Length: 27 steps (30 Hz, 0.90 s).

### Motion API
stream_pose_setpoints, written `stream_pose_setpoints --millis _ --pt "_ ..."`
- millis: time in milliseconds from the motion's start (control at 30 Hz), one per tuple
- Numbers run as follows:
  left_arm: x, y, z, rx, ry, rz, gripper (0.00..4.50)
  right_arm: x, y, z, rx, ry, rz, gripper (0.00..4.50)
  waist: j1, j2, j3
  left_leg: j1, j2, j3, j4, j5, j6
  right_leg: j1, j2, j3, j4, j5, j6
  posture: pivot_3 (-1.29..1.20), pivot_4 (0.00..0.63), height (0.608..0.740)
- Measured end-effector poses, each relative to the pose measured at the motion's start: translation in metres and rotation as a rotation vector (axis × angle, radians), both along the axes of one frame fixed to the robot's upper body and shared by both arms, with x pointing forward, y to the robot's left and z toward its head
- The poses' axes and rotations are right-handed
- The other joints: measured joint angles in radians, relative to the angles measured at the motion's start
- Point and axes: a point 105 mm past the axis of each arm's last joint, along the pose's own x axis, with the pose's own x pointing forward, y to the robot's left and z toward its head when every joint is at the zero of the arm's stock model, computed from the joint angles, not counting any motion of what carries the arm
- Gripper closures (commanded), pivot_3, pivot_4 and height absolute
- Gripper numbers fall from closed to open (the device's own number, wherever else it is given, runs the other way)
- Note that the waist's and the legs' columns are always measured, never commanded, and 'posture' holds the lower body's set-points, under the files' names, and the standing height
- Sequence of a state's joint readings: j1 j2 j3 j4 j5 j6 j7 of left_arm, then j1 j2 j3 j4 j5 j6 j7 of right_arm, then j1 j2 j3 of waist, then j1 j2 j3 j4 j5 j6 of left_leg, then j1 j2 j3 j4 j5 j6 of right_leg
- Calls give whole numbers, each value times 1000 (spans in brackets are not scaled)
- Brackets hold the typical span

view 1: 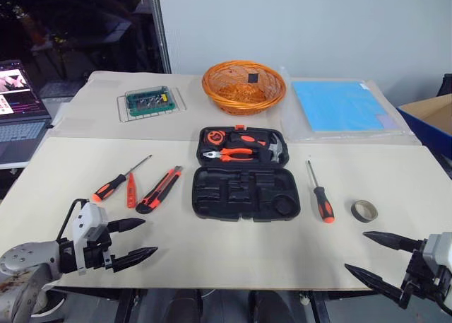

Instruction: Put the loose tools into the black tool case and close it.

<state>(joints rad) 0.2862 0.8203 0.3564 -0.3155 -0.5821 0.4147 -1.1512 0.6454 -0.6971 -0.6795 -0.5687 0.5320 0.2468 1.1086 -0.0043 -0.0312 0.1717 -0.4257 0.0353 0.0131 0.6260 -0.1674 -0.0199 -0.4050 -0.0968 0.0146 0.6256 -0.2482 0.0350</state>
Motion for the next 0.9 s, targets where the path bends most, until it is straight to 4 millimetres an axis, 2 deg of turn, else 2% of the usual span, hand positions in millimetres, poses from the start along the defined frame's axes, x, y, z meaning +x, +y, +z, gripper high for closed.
stream_pose_setpoints --millis 67,133,200,267,367,500,600,700,767,900 --pt "2 0 0 -5 -4 19 0 3 1 2 2 -15 1 9 1 0 0 0 0 3 0 0 0 0 0 0 0 0 0 0 150 740" --pt "18 2 6 -49 -47 131 0 14 8 10 30 -81 15 9 1 0 0 0 1 3 1 0 1 1 1 0 1 0 0 0 150 740" --pt "41 3 20 -113 -96 270 0 30 30 29 86 -200 78 9 1 -1 0 0 1 3 2 0 1 2 2 0 3 1 1 0 150 740" --pt "59 11 35 -127 -116 383 0 37 53 46 140 -281 154 9 2 -2 0 1 0 3 4 0 1 3 5 -1 4 1 2 0 150 740" --pt "85 41 45 -71 -48 577 0 39 91 67 235 -308 325 9 3 -2 0 1 -2 4 4 3 6 3 6 0 6 2 2 0 150 740" --pt "100 73 50 79 -22 658 0 37 115 71 215 -271 476 9 3 -5 0 0 -2 6 2 5 9 2 5 0 4 2 3 0 150 740" --pt "115 85 44 234 18 645 0 41 129 81 215 -305 549 9 7 -6 1 -4 -2 6 2 5 9 -2 6 0 3 4 5 0 150 740" --pt "123 85 29 325 79 610 681 43 134 80 214 -299 569 0 16 -6 1 -6 -2 6 2 4 9 -2 6 0 3 8 1 0 150 740" --pt "123 82 17 363 126 576 1286 46 134 76 203 -288 558 0 17 -7 1 -9 -2 7 2 4 9 -5 5 0 3 9 1 0 150 740" --pt "124 79 18 365 129 537 2715 49 134 75 203 -289 533 0 16 -7 1 -10 -1 7 4 5 9 -7 6 0 5 9 1 0 150 740"
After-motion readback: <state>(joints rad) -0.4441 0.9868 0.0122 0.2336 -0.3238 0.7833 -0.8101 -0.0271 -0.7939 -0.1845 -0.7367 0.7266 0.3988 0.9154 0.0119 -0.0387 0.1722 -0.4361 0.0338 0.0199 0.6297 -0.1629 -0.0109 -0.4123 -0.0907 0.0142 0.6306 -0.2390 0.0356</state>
